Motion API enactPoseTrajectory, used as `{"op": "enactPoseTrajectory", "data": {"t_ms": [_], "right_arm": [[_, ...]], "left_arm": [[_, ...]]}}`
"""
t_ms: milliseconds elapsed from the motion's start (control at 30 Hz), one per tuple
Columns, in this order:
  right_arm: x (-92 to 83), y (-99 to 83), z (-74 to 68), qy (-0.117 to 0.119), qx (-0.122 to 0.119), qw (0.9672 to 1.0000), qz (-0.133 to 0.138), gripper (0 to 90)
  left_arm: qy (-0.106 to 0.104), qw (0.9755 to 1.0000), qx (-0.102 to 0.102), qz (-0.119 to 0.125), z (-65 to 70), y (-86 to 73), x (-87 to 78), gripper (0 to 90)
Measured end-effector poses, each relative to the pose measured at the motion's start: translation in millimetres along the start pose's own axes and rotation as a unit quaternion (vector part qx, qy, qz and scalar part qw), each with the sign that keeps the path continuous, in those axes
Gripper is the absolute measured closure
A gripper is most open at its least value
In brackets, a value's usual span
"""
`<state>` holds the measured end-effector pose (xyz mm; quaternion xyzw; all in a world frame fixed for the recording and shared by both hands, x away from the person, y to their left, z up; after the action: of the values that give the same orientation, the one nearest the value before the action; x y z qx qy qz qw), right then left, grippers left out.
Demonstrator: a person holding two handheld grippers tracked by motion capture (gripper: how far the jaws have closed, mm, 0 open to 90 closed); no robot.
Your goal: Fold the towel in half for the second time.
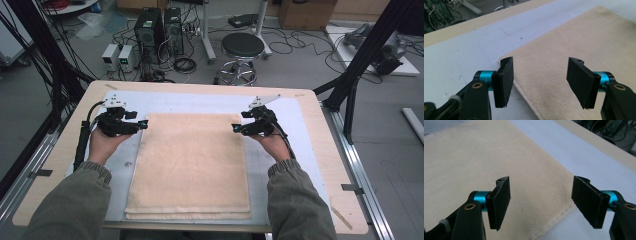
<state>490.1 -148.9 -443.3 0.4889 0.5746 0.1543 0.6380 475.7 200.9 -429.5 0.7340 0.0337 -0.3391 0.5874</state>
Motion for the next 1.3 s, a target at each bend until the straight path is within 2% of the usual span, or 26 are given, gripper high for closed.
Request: {"op": "enactPoseTrajectory", "data": {"t_ms": [100,200,233,333,467,567,633,667,800,867,967,1067,1133,1167,1200,1300], "right_arm": [[7.8,-6.9,12.7,-0.012,0.008,0.9999,-0.004,30.9],[16.5,-17.0,23.1,-0.02,0.027,0.9993,-0.014,30.4],[19.1,-20.0,24.2,-0.02,0.037,0.9989,-0.019,30.4],[26.8,-24.8,27.4,-0.025,0.039,0.9985,-0.03,30.4],[35.0,-32.8,31.6,-0.035,0.053,0.9969,-0.047,30.4],[37.7,-38.2,35.9,-0.046,0.064,0.9954,-0.054,30.2],[39.1,-40.4,37.4,-0.046,0.072,0.9948,-0.056,30.2],[39.9,-42.4,37.5,-0.047,0.076,0.9941,-0.061,30.2],[46.2,-45.4,35.8,-0.045,0.089,0.9928,-0.067,32.2],[45.9,-45.4,35.7,-0.043,0.093,0.9926,-0.065,35.5],[45.9,-44.7,34.9,-0.04,0.097,0.9924,-0.065,44.7],[46.5,-43.3,33.2,-0.034,0.097,0.9925,-0.066,56.0],[47.6,-42.5,29.9,-0.019,0.105,0.9922,-0.063,67.5],[48.4,-42.0,27.5,-0.009,0.11,0.9919,-0.063,74.0],[49.4,-41.3,25.4,0.003,0.11,0.992,-0.062,77.1],[49.2,-40.9,23.4,0.008,0.115,0.9912,-0.065,80.7]], "left_arm": [[0.009,0.9999,0.003,-0.012,-4.9,-8.1,12.7,41.0],[0.001,0.9992,-0.001,-0.04,-4.7,-21.0,26.2,41.2],[0.001,0.9988,-0.001,-0.05,-3.9,-25.0,30.2,41.3],[0.005,0.9978,-0.004,-0.066,-1.9,-33.3,41.1,41.2],[0.024,0.996,-0.001,-0.086,-2.7,-43.0,51.2,40.3],[0.027,0.9953,-0.004,-0.093,-2.9,-47.0,55.3,40.2],[0.03,0.9949,-0.01,-0.096,-2.8,-48.5,58.1,40.3],[0.038,0.9939,-0.011,-0.103,-3.6,-50.6,60.1,40.3],[0.036,0.9932,-0.027,-0.107,-3.2,-52.7,61.8,40.7],[0.037,0.993,-0.027,-0.108,-3.7,-52.6,61.7,42.6],[0.039,0.9924,-0.037,-0.11,-2.6,-51.7,61.8,48.1],[0.027,0.993,-0.041,-0.108,1.4,-50.7,61.2,61.2],[0.002,0.9927,-0.053,-0.108,5.8,-50.2,61.0,74.0],[-0.004,0.992,-0.062,-0.11,7.0,-50.1,61.3,79.8],[-0.005,0.9916,-0.066,-0.111,6.8,-50.2,61.4,80.7],[-0.008,0.9906,-0.074,-0.114,6.9,-50.1,60.8,82.9]]}}
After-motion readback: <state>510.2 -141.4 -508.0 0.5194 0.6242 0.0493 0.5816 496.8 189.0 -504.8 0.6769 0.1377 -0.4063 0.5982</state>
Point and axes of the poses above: each handheld gripper's, and its own axes: x roughly forward along the jaws, y roughly out of its top, z roughly to its right, the point moved 10 cm from there along x, roughly forward along the jaws, and after that the axes turned 12 degrees about y, right-handed, at the moved point
